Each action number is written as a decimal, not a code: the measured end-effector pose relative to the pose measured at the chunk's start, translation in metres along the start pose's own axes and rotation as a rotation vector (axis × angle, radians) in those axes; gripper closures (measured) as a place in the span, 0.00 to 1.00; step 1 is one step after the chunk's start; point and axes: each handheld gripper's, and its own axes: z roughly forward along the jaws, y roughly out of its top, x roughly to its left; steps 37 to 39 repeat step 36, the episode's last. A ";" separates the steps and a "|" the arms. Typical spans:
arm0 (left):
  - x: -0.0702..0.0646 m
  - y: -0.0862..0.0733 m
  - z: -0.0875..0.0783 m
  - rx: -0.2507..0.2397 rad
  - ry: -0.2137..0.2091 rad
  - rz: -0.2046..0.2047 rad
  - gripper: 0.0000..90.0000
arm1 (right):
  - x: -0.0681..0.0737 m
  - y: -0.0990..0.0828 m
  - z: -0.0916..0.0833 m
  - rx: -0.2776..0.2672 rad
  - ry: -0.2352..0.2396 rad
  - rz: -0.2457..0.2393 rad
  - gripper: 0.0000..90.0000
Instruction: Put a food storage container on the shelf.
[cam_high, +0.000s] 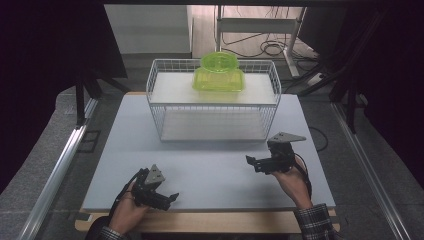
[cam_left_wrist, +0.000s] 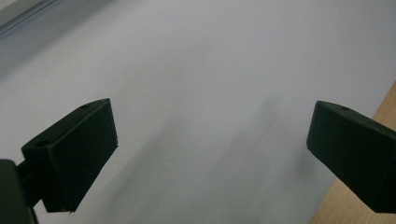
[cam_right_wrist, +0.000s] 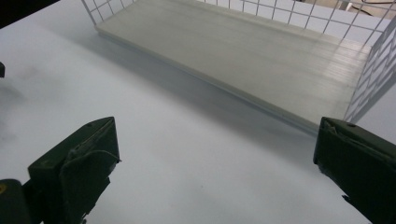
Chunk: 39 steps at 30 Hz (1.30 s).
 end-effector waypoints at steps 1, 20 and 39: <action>0.000 0.000 0.000 0.000 -0.001 0.001 0.02 | 0.000 -0.002 -0.001 0.002 0.000 0.001 0.00; -0.001 -0.001 0.003 0.013 0.002 0.014 0.02 | 0.003 -0.041 0.000 0.057 -0.017 -0.008 0.00; -0.001 -0.001 0.004 0.016 0.005 0.023 0.01 | 0.009 -0.062 0.015 0.155 -0.032 -0.042 0.00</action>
